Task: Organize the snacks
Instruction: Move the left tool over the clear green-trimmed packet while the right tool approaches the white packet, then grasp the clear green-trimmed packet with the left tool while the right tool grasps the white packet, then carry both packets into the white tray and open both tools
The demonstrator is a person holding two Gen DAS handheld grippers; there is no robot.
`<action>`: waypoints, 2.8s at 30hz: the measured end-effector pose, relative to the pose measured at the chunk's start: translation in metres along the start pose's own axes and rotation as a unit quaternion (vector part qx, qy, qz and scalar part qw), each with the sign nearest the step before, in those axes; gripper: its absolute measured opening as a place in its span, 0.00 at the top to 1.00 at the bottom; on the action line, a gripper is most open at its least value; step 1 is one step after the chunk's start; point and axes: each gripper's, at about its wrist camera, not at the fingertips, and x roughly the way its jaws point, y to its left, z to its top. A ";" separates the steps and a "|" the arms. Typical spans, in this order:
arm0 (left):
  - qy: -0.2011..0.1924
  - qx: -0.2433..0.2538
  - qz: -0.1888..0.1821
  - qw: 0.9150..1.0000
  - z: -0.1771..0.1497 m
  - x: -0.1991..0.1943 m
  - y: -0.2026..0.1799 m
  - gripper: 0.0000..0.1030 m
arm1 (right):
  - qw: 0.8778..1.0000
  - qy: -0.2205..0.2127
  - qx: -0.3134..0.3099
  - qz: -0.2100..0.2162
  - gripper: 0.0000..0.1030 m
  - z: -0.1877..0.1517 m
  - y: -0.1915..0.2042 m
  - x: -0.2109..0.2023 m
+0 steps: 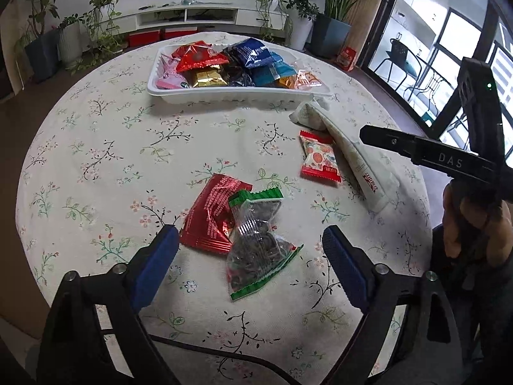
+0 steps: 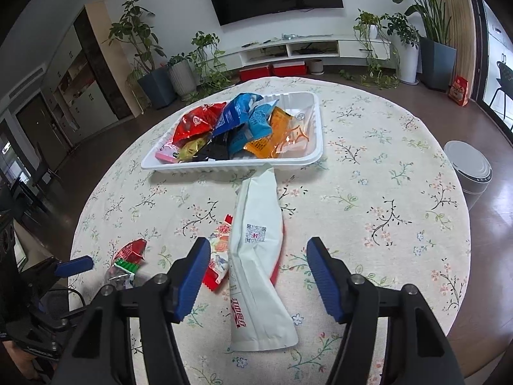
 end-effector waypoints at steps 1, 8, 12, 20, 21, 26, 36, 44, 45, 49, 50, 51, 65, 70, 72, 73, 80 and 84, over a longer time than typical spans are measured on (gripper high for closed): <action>0.004 0.001 -0.004 1.000 0.000 0.003 -0.001 0.25 | 1.000 0.003 -0.002 -0.002 0.36 0.000 0.000 0.001; 0.028 0.011 -0.001 1.000 0.000 0.020 -0.002 0.41 | 1.000 0.015 -0.015 -0.015 0.36 -0.003 0.005 0.007; 0.033 0.018 -0.006 0.999 0.001 0.023 -0.002 0.60 | 0.999 0.023 -0.023 -0.022 0.39 -0.004 0.007 0.010; 0.033 0.029 -0.010 0.999 -0.001 0.023 0.000 0.66 | 0.999 0.026 -0.026 -0.022 0.39 -0.006 0.009 0.011; 0.033 0.031 -0.011 0.999 -0.001 0.023 -0.001 0.67 | 0.999 0.025 -0.026 -0.022 0.39 -0.006 0.009 0.011; 0.033 0.033 -0.028 0.999 -0.004 0.018 0.002 0.72 | 0.999 0.027 -0.025 -0.022 0.39 -0.006 0.008 0.011; 0.018 -0.006 -0.085 0.996 -0.009 0.000 0.017 0.76 | 0.999 0.037 -0.026 -0.018 0.41 -0.007 0.006 0.012; 0.009 -0.021 -0.101 0.995 -0.010 -0.003 0.024 0.76 | 0.997 0.069 -0.032 -0.020 0.55 -0.006 0.008 0.027; 0.010 -0.021 -0.103 0.994 -0.011 -0.002 0.024 0.76 | 0.997 0.072 -0.034 -0.021 0.56 -0.006 0.008 0.029; 0.008 -0.024 -0.108 0.994 -0.012 -0.001 0.025 0.76 | 0.995 0.089 -0.042 -0.029 0.62 -0.006 0.010 0.039; 0.008 -0.025 -0.109 0.994 -0.012 -0.002 0.025 0.76 | 0.995 0.090 -0.043 -0.030 0.62 -0.007 0.010 0.040; 0.006 -0.026 -0.109 0.994 -0.012 -0.002 0.026 0.76 | 0.995 0.089 -0.043 -0.030 0.64 -0.007 0.010 0.039; -0.002 -0.040 -0.119 0.992 -0.010 -0.006 0.032 0.76 | 0.997 0.070 -0.019 -0.010 0.70 -0.006 0.005 0.020; -0.008 -0.045 -0.126 0.991 -0.008 -0.011 0.033 0.76 | 0.999 0.052 -0.015 -0.004 0.71 -0.009 0.008 0.004; -0.012 -0.048 -0.129 0.990 -0.006 -0.014 0.035 0.76 | 0.999 0.046 -0.008 0.001 0.71 -0.010 0.007 -0.003; -0.014 -0.050 -0.130 0.990 -0.005 -0.015 0.036 0.76 | 0.999 0.043 -0.004 0.004 0.71 -0.010 0.007 -0.007; -0.036 -0.065 -0.136 0.988 0.010 -0.031 0.051 0.76 | 1.000 0.008 0.008 0.001 0.72 0.002 -0.001 -0.038; -0.055 -0.066 -0.132 0.987 0.030 -0.043 0.061 0.76 | 1.000 -0.011 0.006 -0.001 0.72 0.023 -0.004 -0.052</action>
